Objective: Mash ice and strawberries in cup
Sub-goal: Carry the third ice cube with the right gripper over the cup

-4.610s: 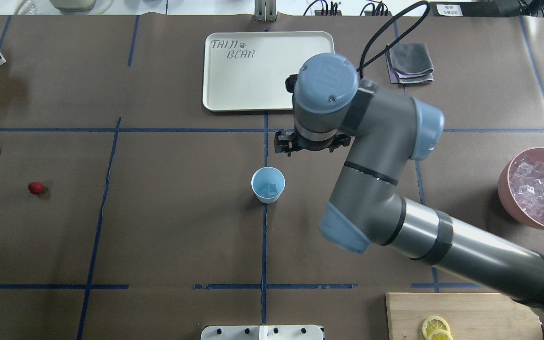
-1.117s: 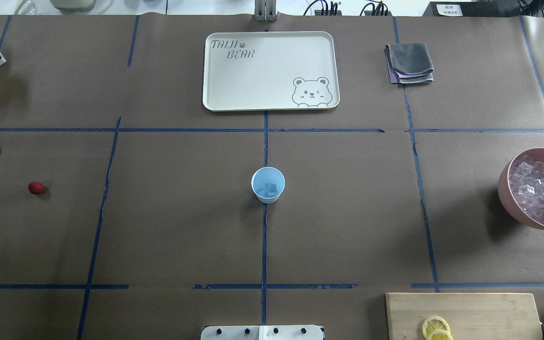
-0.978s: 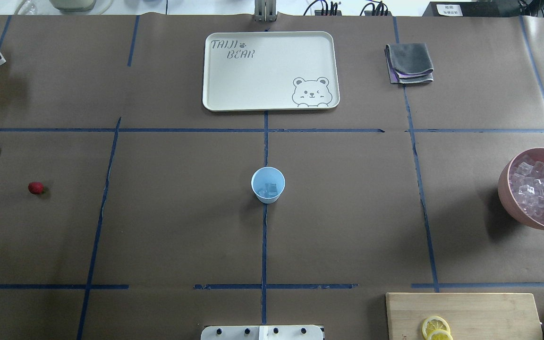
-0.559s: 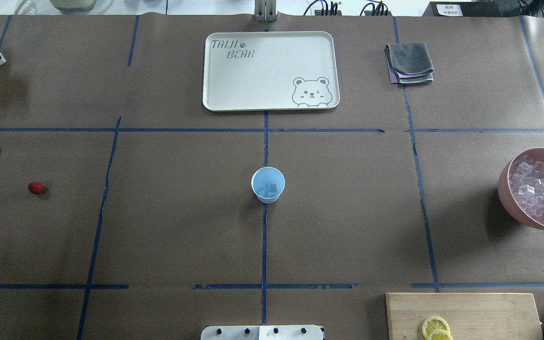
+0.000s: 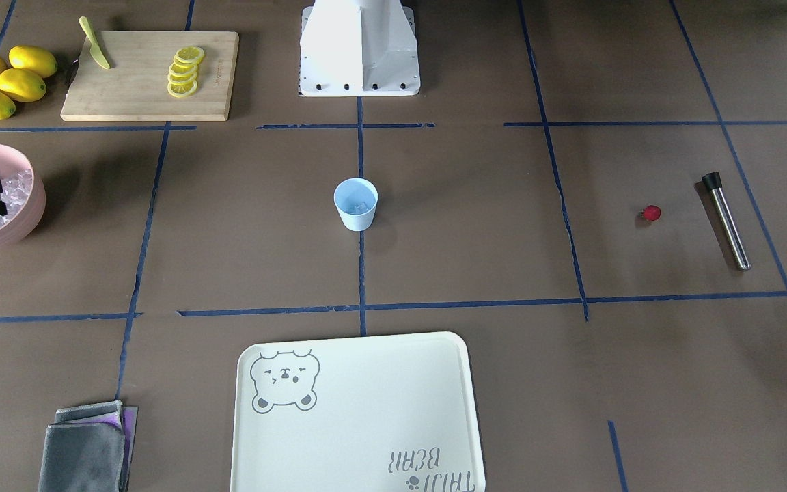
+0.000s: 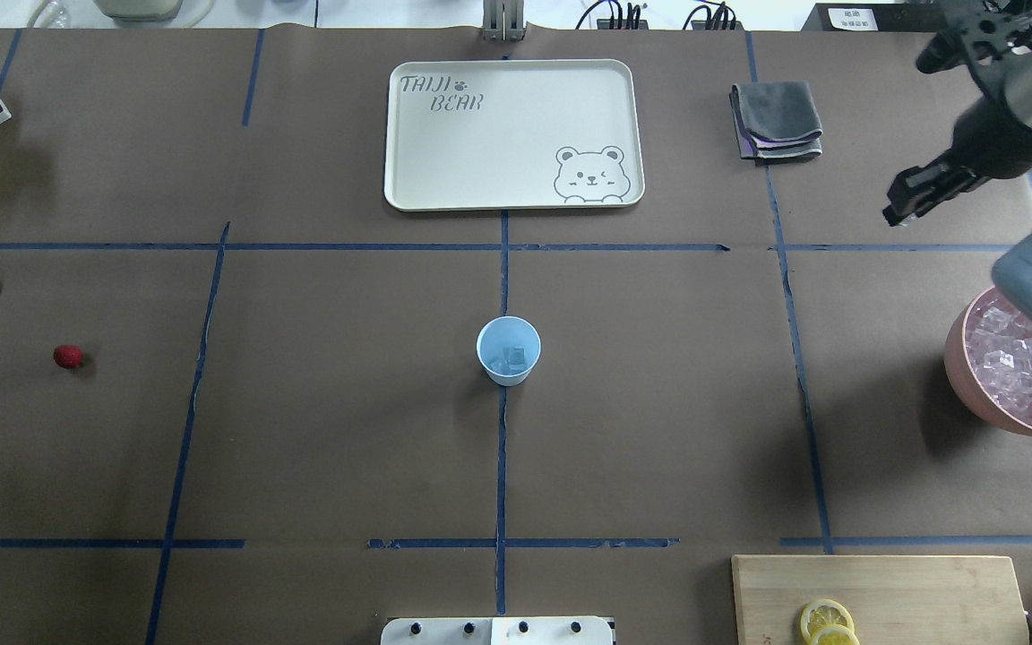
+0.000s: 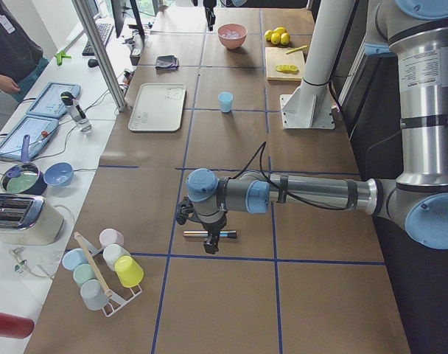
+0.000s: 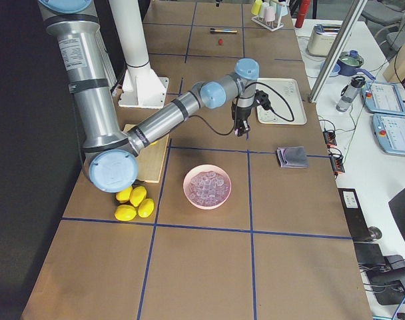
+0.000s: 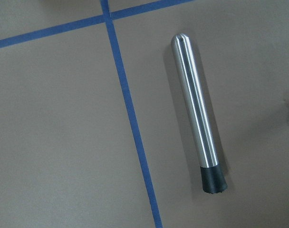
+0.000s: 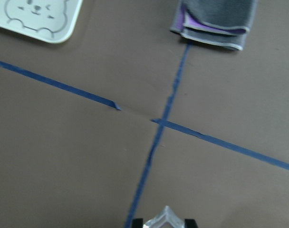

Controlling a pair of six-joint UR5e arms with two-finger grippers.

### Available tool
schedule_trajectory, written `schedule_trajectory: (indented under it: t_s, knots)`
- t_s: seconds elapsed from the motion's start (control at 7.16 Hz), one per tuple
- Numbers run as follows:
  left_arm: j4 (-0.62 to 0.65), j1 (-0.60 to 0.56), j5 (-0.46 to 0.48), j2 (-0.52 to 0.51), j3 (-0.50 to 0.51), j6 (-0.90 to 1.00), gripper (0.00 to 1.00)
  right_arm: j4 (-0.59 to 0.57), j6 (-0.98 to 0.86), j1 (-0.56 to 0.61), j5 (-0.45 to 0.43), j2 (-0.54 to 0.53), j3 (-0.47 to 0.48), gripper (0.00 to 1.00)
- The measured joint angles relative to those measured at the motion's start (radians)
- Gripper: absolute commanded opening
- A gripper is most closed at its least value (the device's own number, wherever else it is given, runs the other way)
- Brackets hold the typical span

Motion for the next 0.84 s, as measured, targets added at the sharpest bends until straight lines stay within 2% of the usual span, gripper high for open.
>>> schedule_trajectory:
  t_s: [0.56,0.84]
  knots:
    - [-0.001,0.0,-0.001,-0.001,-0.002,0.0,1.0,-0.023,0.549,-0.338,-0.215,0.353,-0.114,0.0]
    - [-0.001,0.0,-0.001,0.0,-0.003,0.0,1.0,-0.022,0.719,-0.47,-0.328,0.498,-0.232,0.0]
